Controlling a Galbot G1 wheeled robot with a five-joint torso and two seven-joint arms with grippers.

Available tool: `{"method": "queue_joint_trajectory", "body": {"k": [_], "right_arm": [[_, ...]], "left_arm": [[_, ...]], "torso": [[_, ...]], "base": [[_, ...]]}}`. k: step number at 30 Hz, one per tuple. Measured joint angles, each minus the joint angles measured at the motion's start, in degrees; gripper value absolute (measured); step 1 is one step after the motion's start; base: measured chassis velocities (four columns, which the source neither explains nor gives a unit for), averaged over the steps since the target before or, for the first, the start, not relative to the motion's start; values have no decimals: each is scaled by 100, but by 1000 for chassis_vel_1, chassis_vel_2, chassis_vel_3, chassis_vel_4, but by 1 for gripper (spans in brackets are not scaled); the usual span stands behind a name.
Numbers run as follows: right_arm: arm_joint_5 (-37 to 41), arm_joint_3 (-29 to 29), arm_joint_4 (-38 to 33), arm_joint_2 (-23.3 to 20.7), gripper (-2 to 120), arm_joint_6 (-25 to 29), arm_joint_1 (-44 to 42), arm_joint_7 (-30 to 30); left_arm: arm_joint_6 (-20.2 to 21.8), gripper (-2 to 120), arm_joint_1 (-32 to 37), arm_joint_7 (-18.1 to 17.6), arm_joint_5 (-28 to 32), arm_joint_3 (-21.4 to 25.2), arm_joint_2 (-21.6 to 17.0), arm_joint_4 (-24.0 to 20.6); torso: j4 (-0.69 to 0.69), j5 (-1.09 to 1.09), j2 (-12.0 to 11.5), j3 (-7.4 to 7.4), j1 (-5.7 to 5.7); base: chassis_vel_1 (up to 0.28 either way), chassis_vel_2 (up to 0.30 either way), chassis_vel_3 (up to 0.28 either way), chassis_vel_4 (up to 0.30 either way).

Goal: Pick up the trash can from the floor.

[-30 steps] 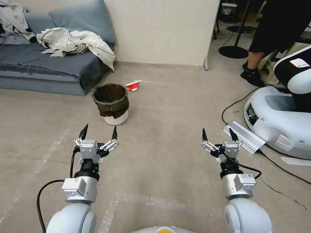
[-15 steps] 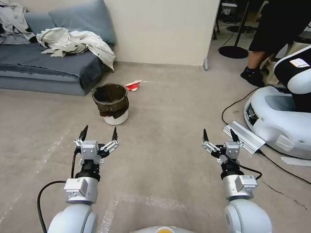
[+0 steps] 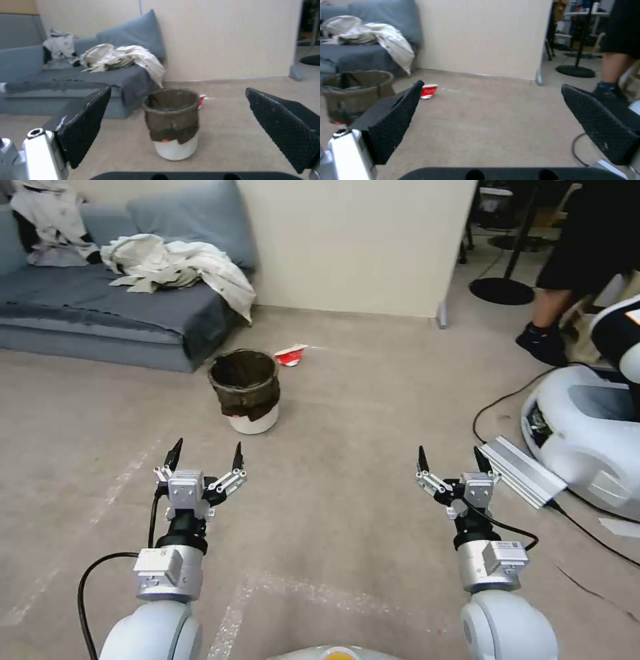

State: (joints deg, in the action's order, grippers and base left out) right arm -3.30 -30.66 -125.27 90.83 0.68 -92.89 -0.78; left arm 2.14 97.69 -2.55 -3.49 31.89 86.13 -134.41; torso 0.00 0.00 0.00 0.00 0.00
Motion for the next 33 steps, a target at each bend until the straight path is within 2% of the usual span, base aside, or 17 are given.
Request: {"method": "queue_joint_trajectory", "body": {"k": [12,24,33], "right_arm": [[-4,17,2,3,100,0,7,18],[-6,20,77,4,100,69,45,44],[-32,28,135,3,100,149,62,44]], "left_arm": [[-179,100,-13,-14,-34,-24,12,67],[-194,100,-26,-23,-38,-40,12,70],[-181,100,-37,-23,-40,-44,12,64]], "torso": [[1,0,0,0,0],[-1,0,0,0,-1],[0,0,0,0,0]], "base": [[78,68,78,74],[0,0,0,0],[-102,103,116,-100]]}}
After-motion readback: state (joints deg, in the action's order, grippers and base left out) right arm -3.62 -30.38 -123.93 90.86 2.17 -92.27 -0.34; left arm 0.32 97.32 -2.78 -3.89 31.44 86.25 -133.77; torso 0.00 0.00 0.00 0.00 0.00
